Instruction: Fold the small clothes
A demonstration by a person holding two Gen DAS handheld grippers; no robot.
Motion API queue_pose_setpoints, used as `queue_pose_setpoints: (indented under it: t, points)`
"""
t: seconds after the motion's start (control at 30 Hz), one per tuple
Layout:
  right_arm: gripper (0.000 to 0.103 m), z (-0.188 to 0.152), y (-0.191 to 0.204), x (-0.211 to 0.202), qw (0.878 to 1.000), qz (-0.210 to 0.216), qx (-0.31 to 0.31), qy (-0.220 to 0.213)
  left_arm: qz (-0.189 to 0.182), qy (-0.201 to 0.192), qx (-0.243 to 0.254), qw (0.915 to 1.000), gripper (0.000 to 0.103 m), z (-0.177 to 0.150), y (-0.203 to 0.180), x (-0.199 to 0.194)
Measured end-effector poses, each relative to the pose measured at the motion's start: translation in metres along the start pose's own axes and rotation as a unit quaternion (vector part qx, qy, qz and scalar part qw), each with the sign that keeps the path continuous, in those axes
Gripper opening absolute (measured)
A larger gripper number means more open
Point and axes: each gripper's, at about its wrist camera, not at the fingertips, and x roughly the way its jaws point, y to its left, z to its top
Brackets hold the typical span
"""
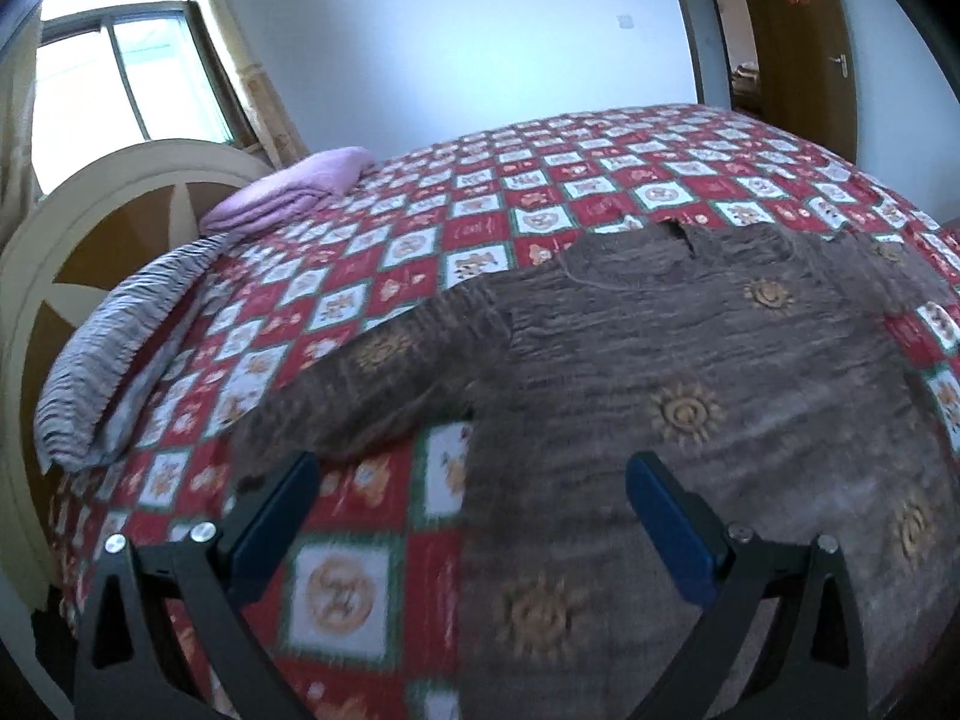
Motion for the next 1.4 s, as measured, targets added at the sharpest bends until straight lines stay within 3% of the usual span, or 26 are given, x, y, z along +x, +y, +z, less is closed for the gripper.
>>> queue_pose_setpoints:
  t: [0.2,0.43,0.73,0.9,1.03,1.13,1.17,1.2,1.4]
  points:
    - [0.102,0.039,-0.049,0.057,0.998,-0.017,0.052,0.009,-0.007,0.017,-0.02,0.9996,0.103,0.026,-0.007,0.058]
    - [0.1,0.073,-0.107,0.111,0.993,-0.04,0.11,0.015,0.009,0.056,-0.048,0.9972,0.103,0.046,-0.01,0.118]
    - [0.073,0.108,-0.162,0.163,0.987,-0.055,0.147,0.038,0.039,0.066,-0.058,0.9954,0.103,0.067,-0.011,0.158]
    - [0.065,0.113,-0.16,0.192,0.988,-0.041,0.134,0.065,0.034,0.092,-0.061,0.9933,0.103,0.063,-0.013,0.178]
    - [0.057,0.109,-0.146,0.205,0.991,-0.075,0.085,0.076,0.021,0.095,-0.062,0.9933,0.103,0.061,-0.015,0.182]
    - [0.035,0.112,-0.146,0.202,0.991,-0.074,0.077,0.077,0.014,0.096,-0.069,0.993,0.103,0.06,-0.014,0.183]
    - [0.018,0.115,-0.145,0.2,0.991,-0.072,0.077,0.077,0.01,0.096,-0.072,0.9927,0.103,0.06,-0.013,0.184]
    - [0.013,0.118,-0.144,0.197,0.992,-0.069,0.077,0.077,0.006,0.097,-0.076,0.9924,0.103,0.059,-0.012,0.184]
    - [0.01,0.137,-0.117,0.175,0.995,-0.061,0.06,0.057,-0.036,0.106,-0.117,0.9868,0.103,0.054,0.001,0.19]
